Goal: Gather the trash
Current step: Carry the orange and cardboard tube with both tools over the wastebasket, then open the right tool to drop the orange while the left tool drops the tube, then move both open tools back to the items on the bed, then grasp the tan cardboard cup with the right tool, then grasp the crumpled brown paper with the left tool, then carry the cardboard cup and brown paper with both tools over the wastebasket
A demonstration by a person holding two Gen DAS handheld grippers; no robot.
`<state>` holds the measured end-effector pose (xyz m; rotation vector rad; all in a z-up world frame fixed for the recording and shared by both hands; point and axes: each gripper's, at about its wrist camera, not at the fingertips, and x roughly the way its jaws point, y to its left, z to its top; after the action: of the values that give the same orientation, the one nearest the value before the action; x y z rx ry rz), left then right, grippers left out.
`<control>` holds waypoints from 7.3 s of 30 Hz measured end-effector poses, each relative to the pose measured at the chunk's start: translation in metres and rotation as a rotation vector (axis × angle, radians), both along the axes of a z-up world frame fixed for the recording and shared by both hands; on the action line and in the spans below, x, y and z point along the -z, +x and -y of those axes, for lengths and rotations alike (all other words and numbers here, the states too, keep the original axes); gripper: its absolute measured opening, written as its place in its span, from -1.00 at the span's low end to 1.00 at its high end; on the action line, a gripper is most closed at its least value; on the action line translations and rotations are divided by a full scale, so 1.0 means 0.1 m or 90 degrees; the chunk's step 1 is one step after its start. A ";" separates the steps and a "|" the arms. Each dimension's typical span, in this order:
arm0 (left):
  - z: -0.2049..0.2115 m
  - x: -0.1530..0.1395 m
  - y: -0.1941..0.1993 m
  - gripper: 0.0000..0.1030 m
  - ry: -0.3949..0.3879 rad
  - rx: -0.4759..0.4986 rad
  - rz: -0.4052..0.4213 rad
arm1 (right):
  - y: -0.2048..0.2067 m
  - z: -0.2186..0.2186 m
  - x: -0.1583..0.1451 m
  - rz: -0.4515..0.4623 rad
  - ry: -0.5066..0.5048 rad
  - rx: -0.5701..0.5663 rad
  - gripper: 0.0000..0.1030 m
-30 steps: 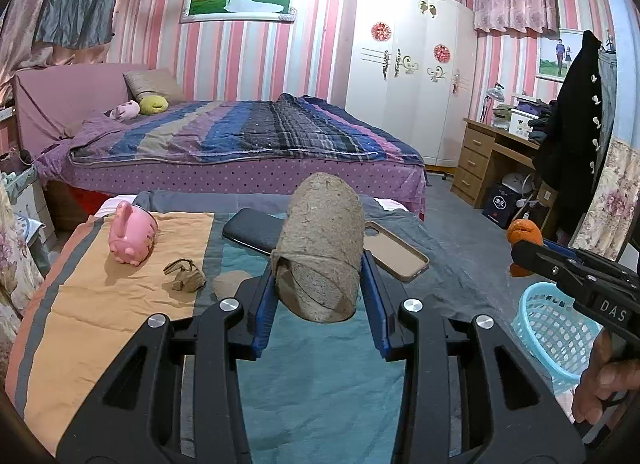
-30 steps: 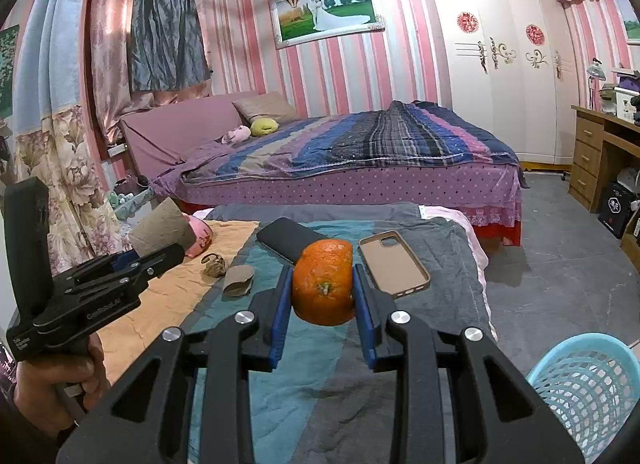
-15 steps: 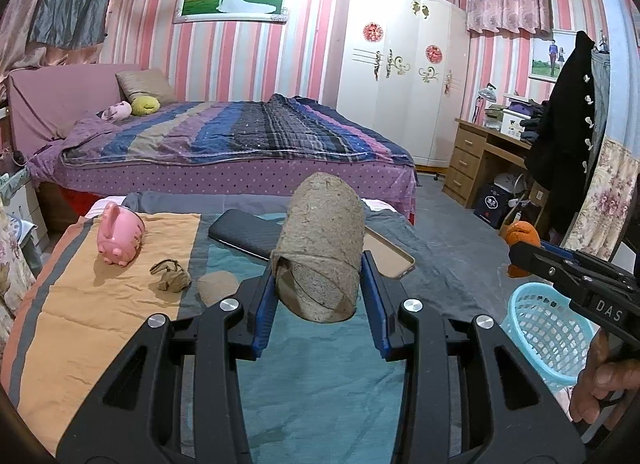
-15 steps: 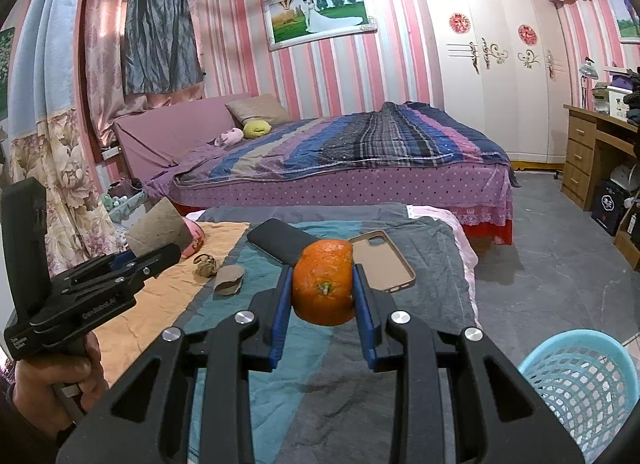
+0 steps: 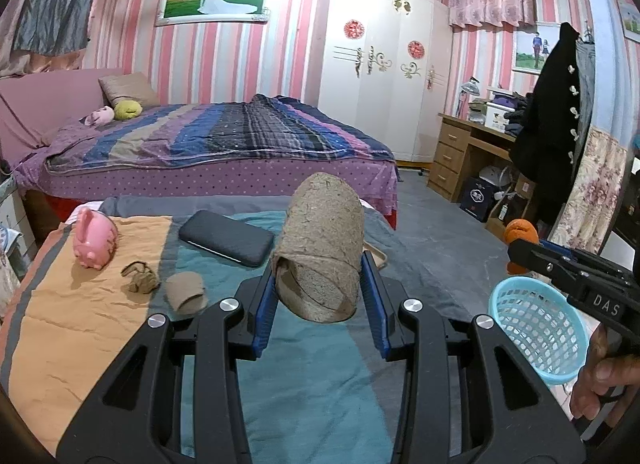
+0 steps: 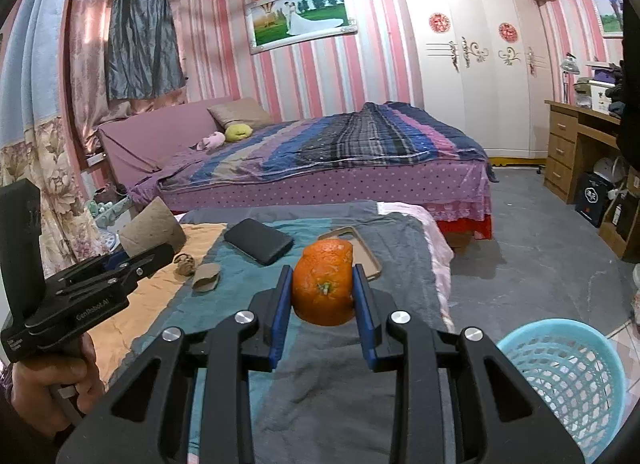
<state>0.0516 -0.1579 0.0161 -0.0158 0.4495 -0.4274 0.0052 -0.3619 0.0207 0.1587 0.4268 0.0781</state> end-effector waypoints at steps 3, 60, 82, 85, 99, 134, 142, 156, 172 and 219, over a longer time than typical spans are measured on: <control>0.12 0.02 -0.03 -0.26 0.006 0.013 0.000 | -0.06 0.11 0.02 0.000 0.009 0.013 -0.42; 2.41 0.49 -0.62 0.35 0.002 0.324 -0.075 | -0.94 2.10 0.45 -0.022 0.088 0.332 0.22; 0.07 0.20 0.12 0.60 0.023 -0.035 -0.052 | -0.46 1.00 0.32 -0.014 0.100 0.092 0.25; -0.37 0.16 0.20 0.60 0.001 -0.081 -0.058 | -0.34 0.65 0.31 -0.017 0.094 0.056 0.26; -1.70 0.24 0.47 0.60 -0.029 -0.196 -0.080 | 0.36 -1.14 0.30 -0.024 0.074 -0.101 0.33; -1.96 0.63 1.38 0.63 -0.001 -0.222 -0.151 | 2.04 -2.21 0.96 -0.236 -0.083 -0.124 -0.14; -1.58 0.92 1.80 0.64 0.013 -0.212 -0.211 | 1.39 -1.42 0.58 -0.167 -0.022 -0.081 -0.12; -1.38 1.12 1.92 -0.23 0.062 -0.186 -0.231 | 1.45 -0.91 0.50 -0.140 0.047 -0.062 -0.12; -1.05 0.20 0.74 -0.23 -0.015 -0.098 -0.096 | 0.88 -0.80 0.20 -0.069 0.036 -0.060 -0.11; 0.89 0.12 -0.29 -0.23 -0.012 0.202 -0.049 | -0.45 0.81 0.19 -0.036 0.022 0.127 -0.10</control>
<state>0.0221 -0.2469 0.0045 0.0217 0.5264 -0.7454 -0.0397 -0.4431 0.0013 0.2376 0.4648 -0.1155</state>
